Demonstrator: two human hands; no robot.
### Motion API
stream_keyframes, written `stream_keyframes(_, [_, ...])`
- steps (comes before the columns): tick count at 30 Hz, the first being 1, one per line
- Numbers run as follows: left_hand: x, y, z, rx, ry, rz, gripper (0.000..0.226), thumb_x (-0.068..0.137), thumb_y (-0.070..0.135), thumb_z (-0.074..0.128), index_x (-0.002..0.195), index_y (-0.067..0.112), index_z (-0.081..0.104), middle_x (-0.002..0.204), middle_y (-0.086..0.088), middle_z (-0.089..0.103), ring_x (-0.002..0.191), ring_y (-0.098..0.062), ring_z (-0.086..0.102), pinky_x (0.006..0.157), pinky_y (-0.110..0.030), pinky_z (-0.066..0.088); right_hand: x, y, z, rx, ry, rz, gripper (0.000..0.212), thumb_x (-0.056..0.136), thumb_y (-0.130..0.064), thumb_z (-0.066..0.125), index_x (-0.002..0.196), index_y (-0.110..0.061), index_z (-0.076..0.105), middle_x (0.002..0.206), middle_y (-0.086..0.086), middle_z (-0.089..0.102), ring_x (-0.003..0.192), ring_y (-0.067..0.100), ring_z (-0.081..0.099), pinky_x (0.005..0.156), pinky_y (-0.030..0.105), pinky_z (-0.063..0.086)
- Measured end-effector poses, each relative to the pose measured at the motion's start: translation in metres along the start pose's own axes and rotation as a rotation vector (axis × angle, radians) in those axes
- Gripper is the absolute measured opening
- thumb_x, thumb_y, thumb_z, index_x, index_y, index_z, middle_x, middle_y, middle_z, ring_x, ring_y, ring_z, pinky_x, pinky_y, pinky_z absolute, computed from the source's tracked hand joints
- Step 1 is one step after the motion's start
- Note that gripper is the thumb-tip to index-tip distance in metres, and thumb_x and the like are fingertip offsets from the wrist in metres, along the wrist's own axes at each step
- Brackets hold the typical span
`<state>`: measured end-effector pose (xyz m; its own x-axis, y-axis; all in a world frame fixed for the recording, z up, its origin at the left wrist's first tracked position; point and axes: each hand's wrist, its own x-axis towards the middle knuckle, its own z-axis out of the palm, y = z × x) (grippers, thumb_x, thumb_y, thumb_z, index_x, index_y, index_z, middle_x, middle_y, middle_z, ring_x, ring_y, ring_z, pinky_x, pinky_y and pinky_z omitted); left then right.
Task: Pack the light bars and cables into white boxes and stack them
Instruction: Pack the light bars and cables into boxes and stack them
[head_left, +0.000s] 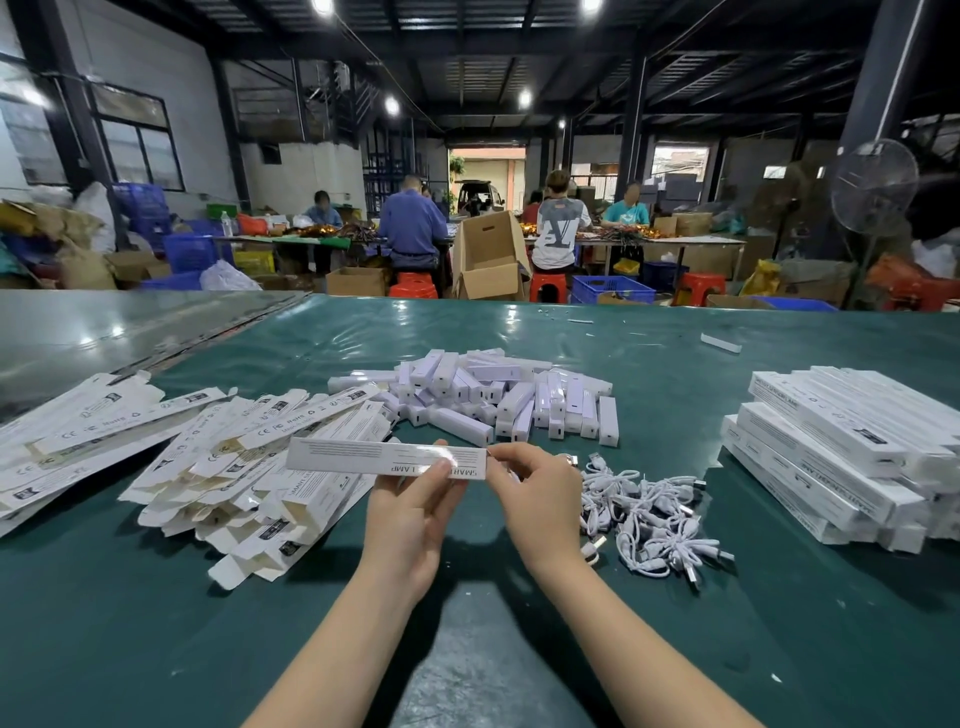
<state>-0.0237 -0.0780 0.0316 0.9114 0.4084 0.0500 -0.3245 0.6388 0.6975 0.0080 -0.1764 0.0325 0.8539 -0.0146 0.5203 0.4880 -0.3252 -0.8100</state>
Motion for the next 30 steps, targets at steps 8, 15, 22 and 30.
stream_keyframes(8, [0.001,-0.002,0.001,-0.075,0.065,0.05,0.025,0.088,-0.01,0.048,0.11,0.002,0.05,0.091,-0.013,0.06,0.085,-0.021,0.06,0.071,-0.023,0.056,-0.004,-0.003,0.012,0.522,-0.091,0.312,0.023,0.087,-0.003,0.06,0.082,-0.024,0.07,0.117,0.0,0.056,0.113,0.009,0.049,0.1,0.027,0.039])
stream_keyframes(15, [-0.002,-0.005,0.004,0.02,0.049,0.11,0.024,0.087,-0.01,0.05,0.104,0.007,0.052,0.092,-0.009,0.061,0.089,-0.021,0.06,0.077,-0.025,0.055,-0.005,-0.005,0.011,0.494,0.039,0.255,0.017,0.085,-0.004,0.062,0.093,-0.018,0.067,0.07,-0.002,0.062,0.067,0.01,0.055,0.073,0.028,0.052])
stream_keyframes(22, [-0.001,-0.002,0.004,0.026,0.011,0.157,0.031,0.086,-0.012,0.051,0.112,0.003,0.05,0.094,-0.01,0.062,0.09,-0.02,0.06,0.075,-0.023,0.055,-0.003,-0.008,0.009,0.692,-0.03,0.273,0.019,0.087,0.0,0.058,0.075,-0.015,0.06,0.07,0.0,0.064,0.07,0.011,0.059,0.066,0.02,0.053])
stream_keyframes(30, [0.0,0.0,0.003,-0.014,-0.015,0.091,0.031,0.088,-0.01,0.048,0.117,0.0,0.049,0.096,-0.014,0.061,0.094,-0.024,0.059,0.078,-0.025,0.055,0.003,-0.007,0.005,0.858,-0.07,0.326,0.017,0.084,0.008,0.058,0.073,-0.005,0.057,0.066,0.003,0.064,0.067,0.01,0.063,0.068,0.022,0.056])
